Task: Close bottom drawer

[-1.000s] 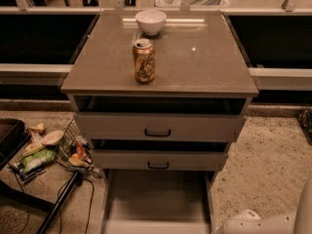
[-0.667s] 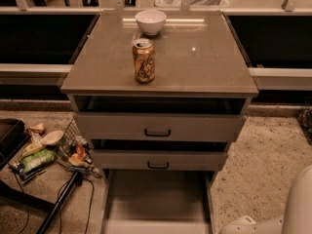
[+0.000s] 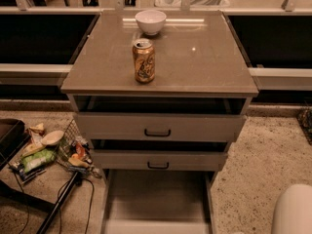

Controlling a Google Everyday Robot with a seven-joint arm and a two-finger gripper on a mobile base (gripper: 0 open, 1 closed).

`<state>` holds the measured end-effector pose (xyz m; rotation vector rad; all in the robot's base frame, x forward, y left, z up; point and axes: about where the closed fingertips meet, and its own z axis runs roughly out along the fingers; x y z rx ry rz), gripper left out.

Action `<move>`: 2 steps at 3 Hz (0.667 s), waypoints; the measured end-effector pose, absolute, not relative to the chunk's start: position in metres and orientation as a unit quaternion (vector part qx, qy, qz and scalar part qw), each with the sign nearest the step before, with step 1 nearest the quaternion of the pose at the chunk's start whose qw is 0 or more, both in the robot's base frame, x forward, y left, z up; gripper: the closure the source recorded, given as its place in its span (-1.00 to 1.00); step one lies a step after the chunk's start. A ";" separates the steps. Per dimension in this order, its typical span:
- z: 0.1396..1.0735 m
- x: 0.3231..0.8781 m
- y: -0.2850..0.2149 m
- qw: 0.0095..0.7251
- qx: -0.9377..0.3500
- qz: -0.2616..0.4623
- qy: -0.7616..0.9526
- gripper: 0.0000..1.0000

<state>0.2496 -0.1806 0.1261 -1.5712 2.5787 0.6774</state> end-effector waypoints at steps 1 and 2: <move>0.098 0.247 -0.168 0.039 -0.512 0.241 0.824 1.00; 0.066 0.254 -0.144 0.052 -0.526 0.272 0.804 1.00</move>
Offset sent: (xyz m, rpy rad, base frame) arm 0.0114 0.0421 -0.0832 0.1676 -0.0100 0.0703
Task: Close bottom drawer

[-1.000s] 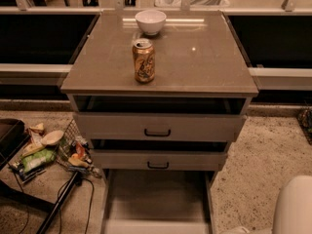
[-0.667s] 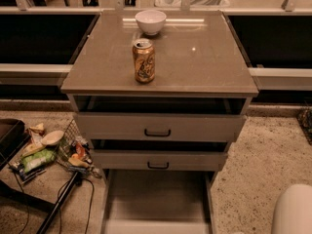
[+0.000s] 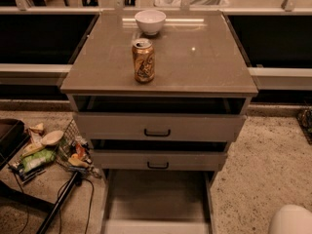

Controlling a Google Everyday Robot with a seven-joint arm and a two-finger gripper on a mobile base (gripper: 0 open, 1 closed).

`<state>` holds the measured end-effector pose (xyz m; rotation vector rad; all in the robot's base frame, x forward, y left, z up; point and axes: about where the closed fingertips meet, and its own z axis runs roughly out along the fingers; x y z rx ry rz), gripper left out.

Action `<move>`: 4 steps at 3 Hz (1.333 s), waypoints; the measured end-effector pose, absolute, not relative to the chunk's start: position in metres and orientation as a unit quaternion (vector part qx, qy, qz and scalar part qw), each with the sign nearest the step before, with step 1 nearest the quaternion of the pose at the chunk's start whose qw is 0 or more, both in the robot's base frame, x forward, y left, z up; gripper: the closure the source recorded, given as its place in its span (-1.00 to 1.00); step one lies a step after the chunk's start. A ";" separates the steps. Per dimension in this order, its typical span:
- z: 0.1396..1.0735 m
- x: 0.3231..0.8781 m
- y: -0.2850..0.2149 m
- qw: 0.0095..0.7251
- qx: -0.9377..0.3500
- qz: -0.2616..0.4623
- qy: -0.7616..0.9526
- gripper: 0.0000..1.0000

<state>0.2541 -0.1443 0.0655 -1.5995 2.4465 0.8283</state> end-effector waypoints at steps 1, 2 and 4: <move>0.047 0.281 -0.123 0.068 -0.540 0.290 0.787 1.00; 0.040 0.317 -0.113 0.079 -0.552 0.292 0.777 1.00; 0.062 0.427 -0.096 0.108 -0.575 0.266 0.766 1.00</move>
Offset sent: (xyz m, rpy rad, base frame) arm 0.1148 0.0402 -0.0310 0.0913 -0.0788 0.0834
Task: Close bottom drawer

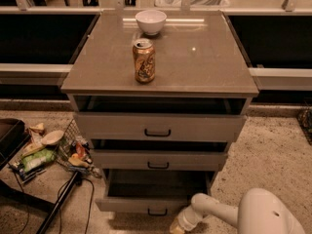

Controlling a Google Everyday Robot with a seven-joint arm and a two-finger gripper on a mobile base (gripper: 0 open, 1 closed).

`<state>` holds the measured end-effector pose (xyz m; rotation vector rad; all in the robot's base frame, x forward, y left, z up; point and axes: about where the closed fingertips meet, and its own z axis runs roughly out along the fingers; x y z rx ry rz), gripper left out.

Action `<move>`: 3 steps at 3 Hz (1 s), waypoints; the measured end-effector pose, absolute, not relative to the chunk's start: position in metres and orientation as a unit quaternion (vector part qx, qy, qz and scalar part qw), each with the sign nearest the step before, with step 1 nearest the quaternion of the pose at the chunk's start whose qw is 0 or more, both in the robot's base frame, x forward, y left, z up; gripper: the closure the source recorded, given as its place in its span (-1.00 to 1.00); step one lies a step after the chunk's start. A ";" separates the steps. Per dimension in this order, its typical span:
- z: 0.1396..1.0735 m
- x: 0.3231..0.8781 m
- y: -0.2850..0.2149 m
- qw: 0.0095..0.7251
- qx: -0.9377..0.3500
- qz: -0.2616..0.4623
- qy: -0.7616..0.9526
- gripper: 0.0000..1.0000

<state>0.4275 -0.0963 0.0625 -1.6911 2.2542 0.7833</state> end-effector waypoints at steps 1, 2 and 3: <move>0.075 0.474 -0.087 0.128 -0.574 0.257 0.767 1.00; 0.091 0.510 -0.077 0.151 -0.574 0.245 0.766 1.00; 0.107 0.529 -0.074 0.174 -0.577 0.233 0.764 1.00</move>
Offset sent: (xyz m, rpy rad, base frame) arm 0.1328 0.0278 0.0525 0.0239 -0.1575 -0.0515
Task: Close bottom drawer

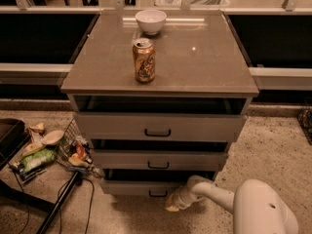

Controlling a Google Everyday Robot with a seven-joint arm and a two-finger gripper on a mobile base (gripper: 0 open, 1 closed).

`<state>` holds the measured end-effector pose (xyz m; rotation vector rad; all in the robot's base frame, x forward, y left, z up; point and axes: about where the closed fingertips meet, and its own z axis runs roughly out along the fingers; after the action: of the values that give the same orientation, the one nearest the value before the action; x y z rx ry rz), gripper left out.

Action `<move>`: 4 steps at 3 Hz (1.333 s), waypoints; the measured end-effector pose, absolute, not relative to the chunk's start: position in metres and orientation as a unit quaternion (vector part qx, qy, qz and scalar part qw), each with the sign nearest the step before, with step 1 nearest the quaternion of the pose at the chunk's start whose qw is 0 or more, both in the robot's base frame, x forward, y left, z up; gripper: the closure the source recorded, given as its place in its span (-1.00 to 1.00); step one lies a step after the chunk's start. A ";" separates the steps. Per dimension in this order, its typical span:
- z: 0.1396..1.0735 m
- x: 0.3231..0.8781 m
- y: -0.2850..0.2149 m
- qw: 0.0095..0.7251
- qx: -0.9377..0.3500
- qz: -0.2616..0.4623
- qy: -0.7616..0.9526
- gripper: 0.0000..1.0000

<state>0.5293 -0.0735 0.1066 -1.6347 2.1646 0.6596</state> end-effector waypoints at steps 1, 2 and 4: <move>0.129 0.545 -0.072 0.212 -0.579 0.218 0.756 1.00; 0.155 0.560 -0.076 0.267 -0.573 0.204 0.747 1.00; 0.170 0.566 -0.080 0.306 -0.566 0.200 0.739 0.67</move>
Offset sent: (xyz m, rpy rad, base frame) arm 0.0523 -0.0147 0.0870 0.1282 -0.3111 -0.0828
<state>0.5664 -0.0797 0.1696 -1.4968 1.9555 0.5283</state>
